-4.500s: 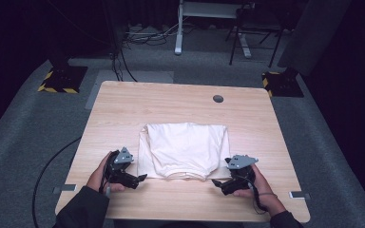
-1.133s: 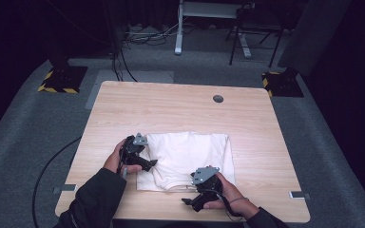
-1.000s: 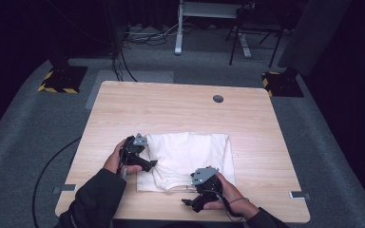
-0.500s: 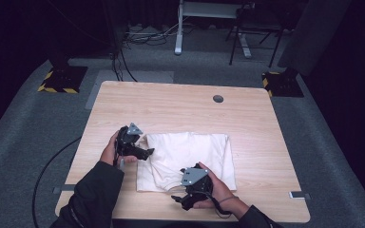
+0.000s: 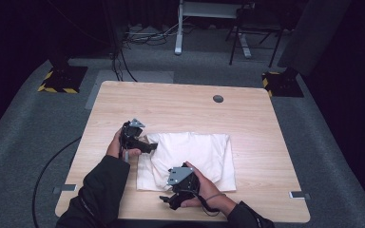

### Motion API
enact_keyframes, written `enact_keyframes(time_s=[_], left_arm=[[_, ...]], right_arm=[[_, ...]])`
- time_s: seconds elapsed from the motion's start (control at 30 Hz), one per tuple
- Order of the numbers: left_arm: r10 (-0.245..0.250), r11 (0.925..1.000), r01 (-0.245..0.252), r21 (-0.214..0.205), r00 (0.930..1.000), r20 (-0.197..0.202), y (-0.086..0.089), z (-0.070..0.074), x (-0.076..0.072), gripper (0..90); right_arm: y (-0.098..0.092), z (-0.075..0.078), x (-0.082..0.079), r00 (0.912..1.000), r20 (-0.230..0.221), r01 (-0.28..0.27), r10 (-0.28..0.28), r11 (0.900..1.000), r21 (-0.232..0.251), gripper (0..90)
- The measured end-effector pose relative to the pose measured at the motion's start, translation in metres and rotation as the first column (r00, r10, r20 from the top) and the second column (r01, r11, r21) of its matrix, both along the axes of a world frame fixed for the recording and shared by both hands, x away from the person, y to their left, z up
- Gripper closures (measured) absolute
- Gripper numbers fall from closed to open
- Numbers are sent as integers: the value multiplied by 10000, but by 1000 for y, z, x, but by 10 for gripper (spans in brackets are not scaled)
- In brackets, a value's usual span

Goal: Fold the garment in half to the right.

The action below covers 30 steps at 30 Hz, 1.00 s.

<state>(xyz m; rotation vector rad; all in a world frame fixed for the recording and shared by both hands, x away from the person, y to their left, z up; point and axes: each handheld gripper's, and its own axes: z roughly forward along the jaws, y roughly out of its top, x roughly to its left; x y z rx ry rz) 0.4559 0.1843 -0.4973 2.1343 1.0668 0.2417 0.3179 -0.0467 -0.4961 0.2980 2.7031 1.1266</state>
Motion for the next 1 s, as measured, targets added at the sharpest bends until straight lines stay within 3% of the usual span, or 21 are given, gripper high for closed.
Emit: enact_keyframes(time_s=[0.2, 0.33, 0.5, 0.63, 0.67, 0.7, 0.8, 0.83, 0.9, 1.0], left_arm=[[101, 9977, -105, -670, 9999, -65, -10, -5, -4, 54], [148, 9903, -157, -1381, 9999, -78, -13, -3, -6, 82], [418, 9963, -418, -757, 9991, -12, -24, -7, -6, 112], [334, 9983, -326, -480, 9993, 165, -31, -5, -6, 276], [243, 9985, -233, -488, 9995, 195, -33, -5, -8, 276], [190, 9994, -183, -299, 9995, 243, -35, -3, -10, 425], [47, 9994, -41, -353, 9998, 183, -34, -3, -10, 561], [-4, 9993, 10, -378, 9999, 148, -33, -3, -11, 561], [-185, 9988, 187, -441, 9998, 49, -31, -3, -11, 645], [-302, 9989, 301, -352, 9995, -35, -30, -2, -11, 668]], right_arm=[[-1, -1, 3, 9999, -158, 23, -22, 9999, 122, 80], [-1, -5, 4, 9998, -190, 15, -14, 10000, 40, 82], [2, -6, 2, 9998, -215, -36, 35, 10000, -25, 80], [5, -6, 1, 10000, -7, -17, 17, 9999, -155, 76], [5, -6, 1, 10000, -7, -17, 17, 9999, -155, 76], [6, -6, 0, 10000, 27, 42, -42, 9999, -135, 73], [11, -6, -2, 9996, 269, 112, -104, 9994, -318, 57], [11, -6, -2, 9996, 269, 112, -104, 9994, -318, 57], [16, -5, -3, 9992, 365, 183, -172, 9994, -301, 75], [23, -4, -1, 9995, 237, 221, -214, 9992, -326, 88]])
